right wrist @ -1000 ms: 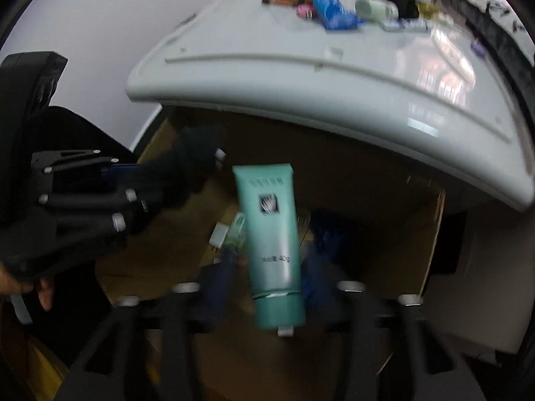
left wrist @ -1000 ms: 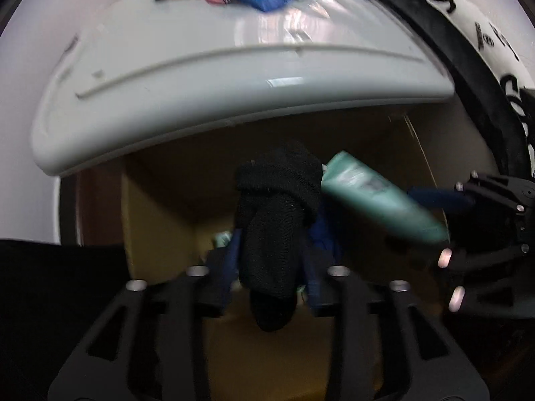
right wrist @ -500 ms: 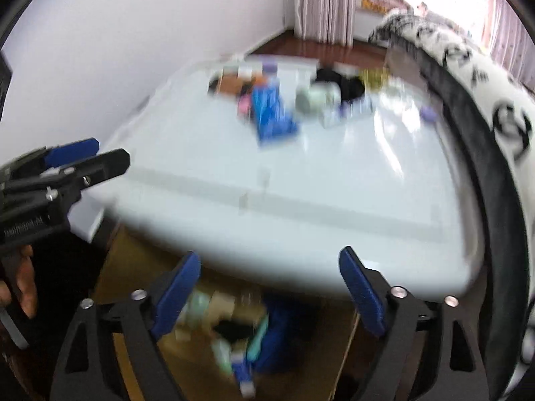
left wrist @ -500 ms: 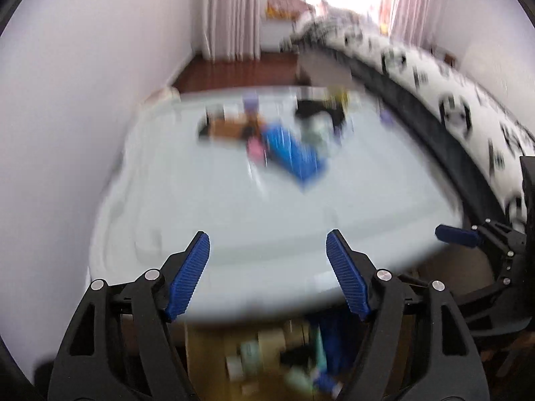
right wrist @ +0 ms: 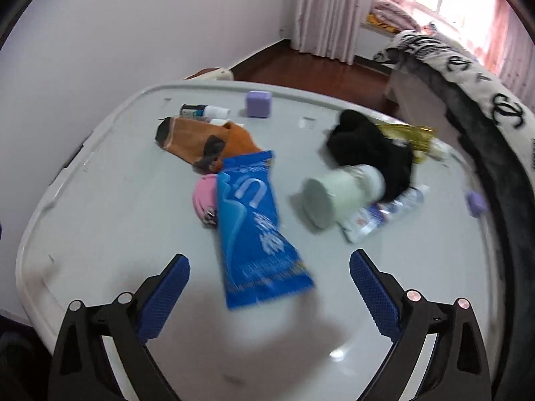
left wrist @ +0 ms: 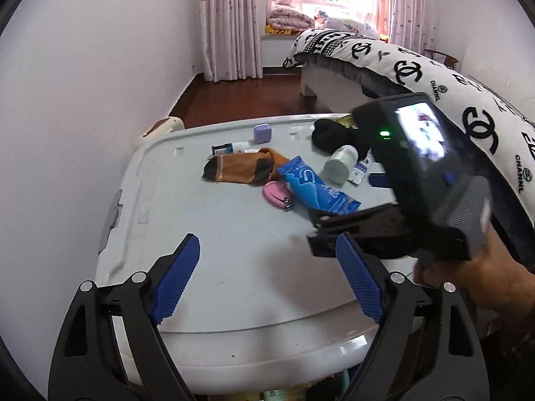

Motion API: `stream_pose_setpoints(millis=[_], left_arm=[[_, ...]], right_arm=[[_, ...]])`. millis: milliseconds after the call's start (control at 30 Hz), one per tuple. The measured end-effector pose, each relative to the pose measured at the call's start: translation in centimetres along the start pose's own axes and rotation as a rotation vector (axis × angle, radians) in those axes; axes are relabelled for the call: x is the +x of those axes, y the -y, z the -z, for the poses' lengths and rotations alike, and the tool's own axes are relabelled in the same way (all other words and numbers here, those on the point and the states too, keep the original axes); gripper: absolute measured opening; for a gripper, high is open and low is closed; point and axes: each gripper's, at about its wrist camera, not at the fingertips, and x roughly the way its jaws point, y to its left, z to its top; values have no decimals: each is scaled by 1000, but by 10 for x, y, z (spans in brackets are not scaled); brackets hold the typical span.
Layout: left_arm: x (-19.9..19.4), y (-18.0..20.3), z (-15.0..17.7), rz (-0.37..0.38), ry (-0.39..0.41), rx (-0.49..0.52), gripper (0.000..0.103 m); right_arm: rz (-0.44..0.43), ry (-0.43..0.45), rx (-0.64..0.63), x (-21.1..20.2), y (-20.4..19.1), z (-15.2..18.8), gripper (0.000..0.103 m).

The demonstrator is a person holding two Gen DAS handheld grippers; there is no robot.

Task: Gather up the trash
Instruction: 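Grasp the blue snack packet with the right gripper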

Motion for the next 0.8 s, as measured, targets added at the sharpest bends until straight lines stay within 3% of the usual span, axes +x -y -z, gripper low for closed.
stream_pose_setpoints(millis=[67, 200, 267, 367, 467, 600, 800], left_arm=[[1, -4, 0, -8, 0, -2, 82], [-1, -10, -2, -16, 10, -14, 82], [-1, -11, -3, -11, 9, -22, 82], [3, -13, -3, 2, -11, -35, 82], [8, -14, -2, 11, -33, -51, 82], [17, -15, -4, 33, -61, -79, 82], [55, 0, -25, 47, -108, -100, 82]], right_arm=[[-11, -19, -1, 12, -4, -6, 80], [-58, -50, 68, 30, 0, -10, 71], [-40, -55, 65, 35, 0, -10, 54], [-33, -83, 9, 30, -5, -9, 42], [-51, -83, 52, 9, 7, -4, 40], [-43, -12, 51, -43, 23, 8, 40], [-56, 129, 157, -106, 58, 35, 41]])
